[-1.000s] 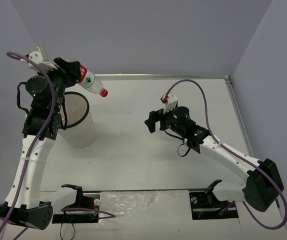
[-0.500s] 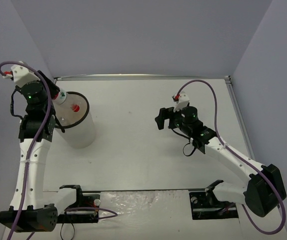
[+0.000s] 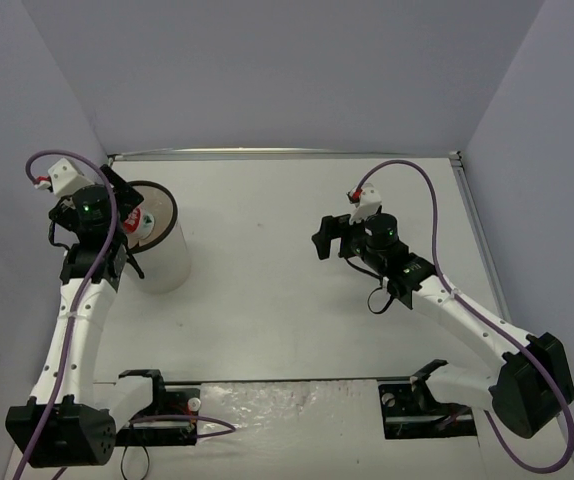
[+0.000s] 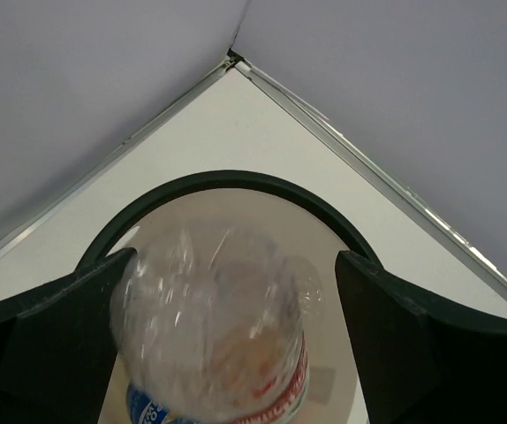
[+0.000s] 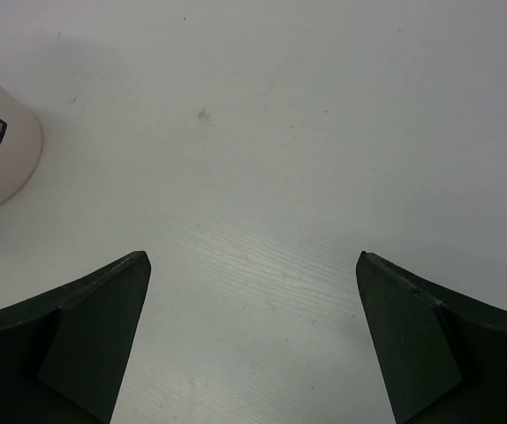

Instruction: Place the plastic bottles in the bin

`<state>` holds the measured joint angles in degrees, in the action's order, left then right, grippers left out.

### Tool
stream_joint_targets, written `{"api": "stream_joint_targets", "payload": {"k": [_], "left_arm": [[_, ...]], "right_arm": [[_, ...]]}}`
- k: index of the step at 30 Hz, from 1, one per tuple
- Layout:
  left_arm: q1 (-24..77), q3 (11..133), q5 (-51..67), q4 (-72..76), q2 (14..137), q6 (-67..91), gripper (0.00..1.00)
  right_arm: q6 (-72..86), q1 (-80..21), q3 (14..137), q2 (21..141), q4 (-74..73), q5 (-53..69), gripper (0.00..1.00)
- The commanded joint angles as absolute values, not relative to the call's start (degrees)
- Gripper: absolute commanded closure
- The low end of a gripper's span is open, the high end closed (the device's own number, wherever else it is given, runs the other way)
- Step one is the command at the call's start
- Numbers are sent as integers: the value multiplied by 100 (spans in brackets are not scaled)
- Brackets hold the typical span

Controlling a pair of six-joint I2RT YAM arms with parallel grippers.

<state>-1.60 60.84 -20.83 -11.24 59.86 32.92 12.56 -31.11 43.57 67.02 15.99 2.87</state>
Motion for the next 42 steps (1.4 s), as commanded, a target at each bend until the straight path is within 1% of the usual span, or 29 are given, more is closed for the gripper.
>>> {"api": "stream_joint_targets", "payload": {"k": [1,8,11,15,16,17,19,20,22,26,27,28,30,32,37,42], "left_arm": [[-176,6343,-2057,-960,5719,3230,3],[-176,7231,-2630,-1806,5680,3069,3],[-176,7635,-2672,-2134,5654,2962,3],[-173,7950,-1889,-2306,5566,2885,3],[-167,7962,-1476,-2295,5531,2850,3],[-167,7939,-1142,-2294,5512,2840,3],[-99,7730,-121,-1920,5476,2885,3],[-7,7603,7,-1738,5495,2879,3],[647,7490,-197,-1581,5725,2624,3],[2133,7723,-1433,-1834,6302,2064,3],[2352,7700,-1613,-1768,6388,2031,3],[2357,7697,-1524,-1762,6390,2040,3],[2560,7383,-787,-1229,6475,2124,3],[2712,7263,-482,-1016,6563,2153,3],[3171,7065,-510,-1014,6817,2028,3],[3239,6620,-377,-818,6851,2157,3]], "right_arm": [[1268,-3094,4401,6501,1890,188,0],[1352,-3094,4403,6457,1854,31,0],[1455,-3091,4447,6425,1843,-267,0],[1685,-3072,4504,6302,1765,-882,0],[1762,-3043,4533,6260,1700,-1260,0],[1815,-3000,4559,6234,1631,-1445,0],[1949,-2892,4631,6149,1391,-1761,0],[1994,-2841,4633,6119,1332,-1859,0],[2087,-2753,4645,6038,1169,-2127,0],[2230,-2718,4625,5822,873,-2546,0],[2267,-2725,4588,5766,835,-2566,0],[2268,-2725,4587,5765,835,-2568,0],[2379,-2725,4434,5663,818,-2763,0],[2442,-2725,4404,5669,749,-2974,0],[2531,-2731,4474,5696,510,-3174,0],[2610,-2725,4360,5638,501,-3226,0]]}}
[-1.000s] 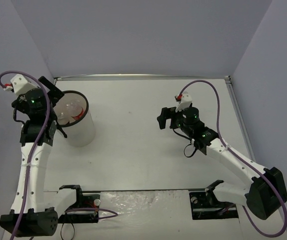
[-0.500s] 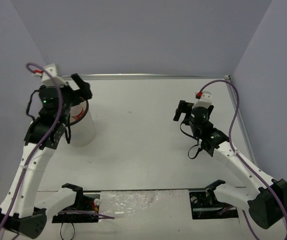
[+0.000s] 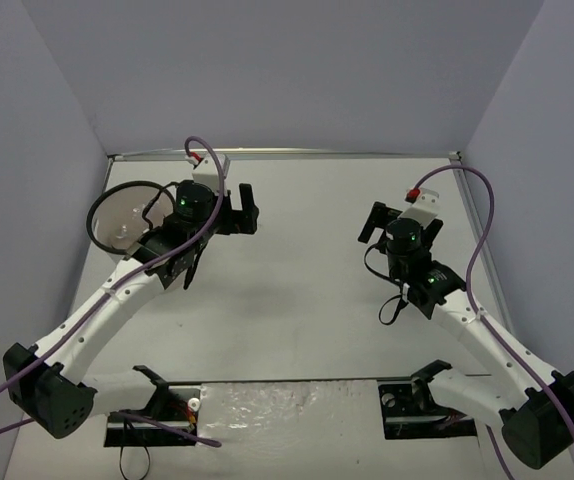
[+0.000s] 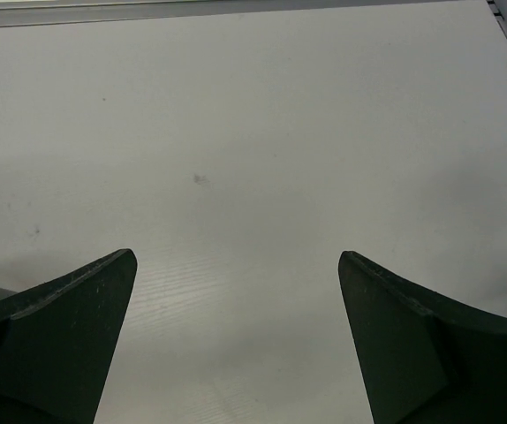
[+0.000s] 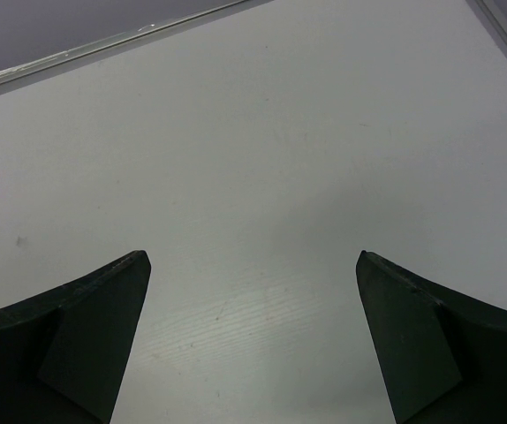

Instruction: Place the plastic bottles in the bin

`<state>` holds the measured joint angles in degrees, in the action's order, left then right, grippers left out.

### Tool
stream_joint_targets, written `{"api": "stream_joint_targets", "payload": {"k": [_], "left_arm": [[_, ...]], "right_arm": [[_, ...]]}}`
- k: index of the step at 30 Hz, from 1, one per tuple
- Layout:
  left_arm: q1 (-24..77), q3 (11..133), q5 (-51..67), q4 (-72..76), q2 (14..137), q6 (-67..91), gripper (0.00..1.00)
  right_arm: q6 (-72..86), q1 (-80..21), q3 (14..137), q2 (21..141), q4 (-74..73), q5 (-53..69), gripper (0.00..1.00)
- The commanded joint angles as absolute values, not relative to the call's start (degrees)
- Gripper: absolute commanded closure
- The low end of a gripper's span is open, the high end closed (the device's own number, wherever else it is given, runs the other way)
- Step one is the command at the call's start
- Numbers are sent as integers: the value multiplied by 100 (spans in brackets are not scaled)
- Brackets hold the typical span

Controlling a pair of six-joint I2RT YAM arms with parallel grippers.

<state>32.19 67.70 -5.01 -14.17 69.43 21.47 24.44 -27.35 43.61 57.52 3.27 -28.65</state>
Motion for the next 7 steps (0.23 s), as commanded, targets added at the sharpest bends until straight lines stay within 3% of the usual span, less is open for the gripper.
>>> {"api": "stream_joint_targets", "payload": {"k": [1,7], "left_arm": [[3234,6574,-436,-824,6838,2171,3],[3241,6471,-418,-821,6732,2224,3]], "right_arm": [[2615,-2725,4344,5623,501,-3235,0],[2683,-2725,4242,5477,510,-3277,0]]}}
